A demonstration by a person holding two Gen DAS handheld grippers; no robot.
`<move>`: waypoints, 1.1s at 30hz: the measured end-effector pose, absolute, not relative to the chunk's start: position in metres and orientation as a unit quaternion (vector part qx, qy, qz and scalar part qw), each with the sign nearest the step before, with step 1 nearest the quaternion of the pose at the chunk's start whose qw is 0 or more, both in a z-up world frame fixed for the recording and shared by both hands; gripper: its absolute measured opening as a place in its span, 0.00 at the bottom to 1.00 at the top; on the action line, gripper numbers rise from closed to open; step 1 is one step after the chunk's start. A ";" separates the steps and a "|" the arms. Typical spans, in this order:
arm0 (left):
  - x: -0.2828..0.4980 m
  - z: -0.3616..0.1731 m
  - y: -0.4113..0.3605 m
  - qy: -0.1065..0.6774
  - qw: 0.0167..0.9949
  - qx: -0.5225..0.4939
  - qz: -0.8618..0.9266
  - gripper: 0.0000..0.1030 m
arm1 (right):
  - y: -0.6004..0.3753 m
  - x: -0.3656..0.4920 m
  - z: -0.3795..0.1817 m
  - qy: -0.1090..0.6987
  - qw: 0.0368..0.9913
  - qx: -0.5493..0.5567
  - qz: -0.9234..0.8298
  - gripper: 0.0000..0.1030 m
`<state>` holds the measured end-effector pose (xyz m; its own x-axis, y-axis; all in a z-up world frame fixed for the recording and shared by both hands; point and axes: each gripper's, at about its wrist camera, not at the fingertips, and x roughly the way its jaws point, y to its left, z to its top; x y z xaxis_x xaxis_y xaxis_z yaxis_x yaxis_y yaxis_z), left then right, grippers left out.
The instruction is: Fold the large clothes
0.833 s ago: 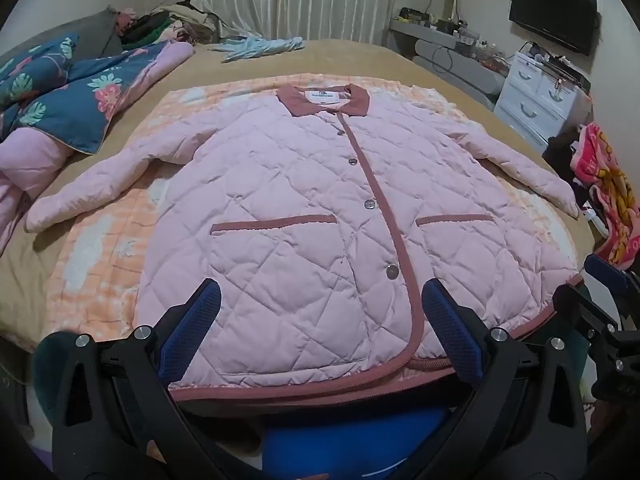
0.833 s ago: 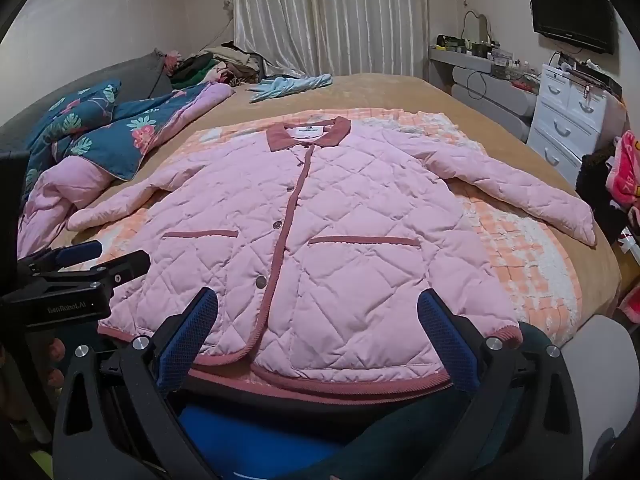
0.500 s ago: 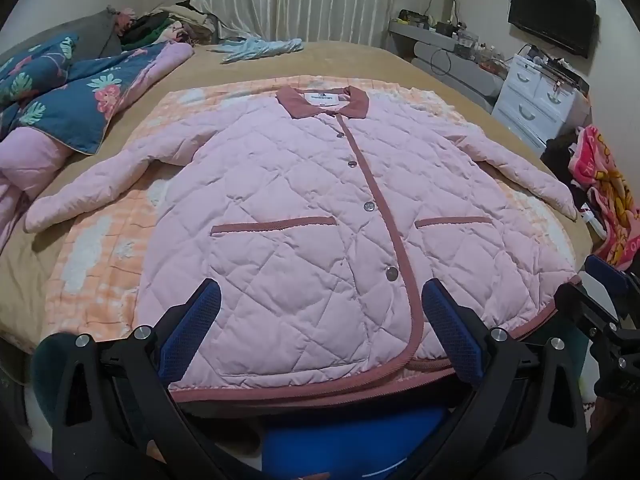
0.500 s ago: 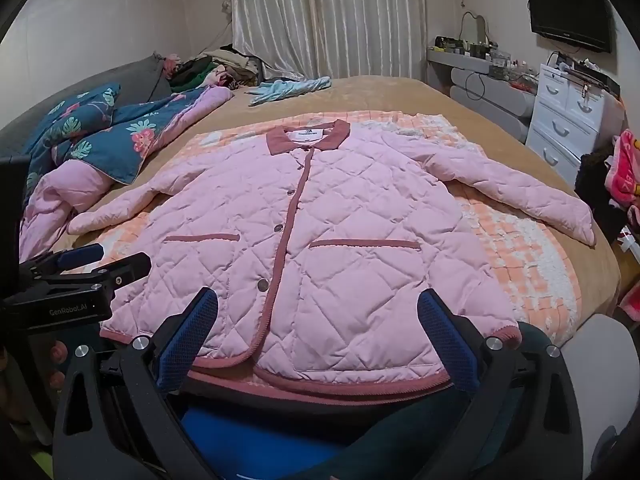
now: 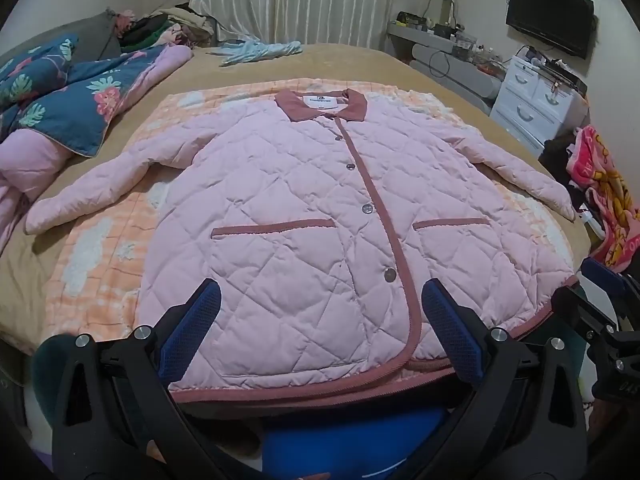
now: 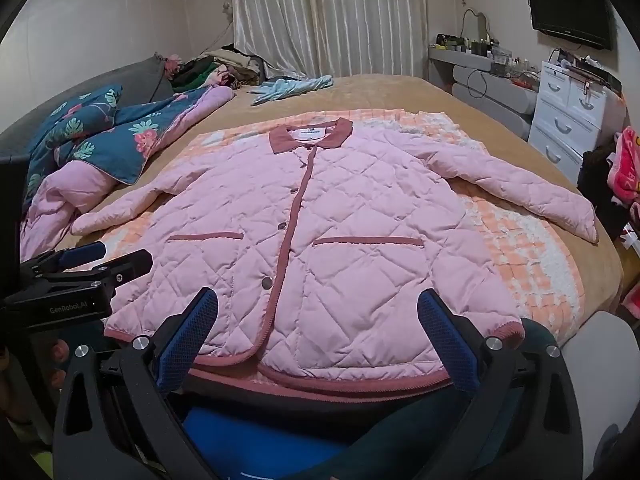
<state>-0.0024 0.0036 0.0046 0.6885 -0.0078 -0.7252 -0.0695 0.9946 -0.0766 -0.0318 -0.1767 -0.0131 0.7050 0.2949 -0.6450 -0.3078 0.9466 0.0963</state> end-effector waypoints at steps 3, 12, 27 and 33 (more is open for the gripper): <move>-0.002 0.008 0.003 0.393 0.918 -0.048 0.016 0.91 | -0.177 -0.033 -0.013 0.345 0.924 -0.009 0.166 0.96; -0.004 0.011 -0.001 0.390 0.919 -0.046 0.014 0.91 | -0.178 -0.034 -0.014 0.345 0.924 -0.007 0.166 0.96; -0.005 0.012 -0.001 0.391 0.919 -0.047 0.012 0.91 | -0.177 -0.034 -0.013 0.342 0.925 -0.010 0.165 0.96; -0.005 0.012 -0.002 0.391 0.919 -0.045 0.011 0.91 | -0.177 -0.034 -0.013 0.343 0.925 -0.010 0.165 0.96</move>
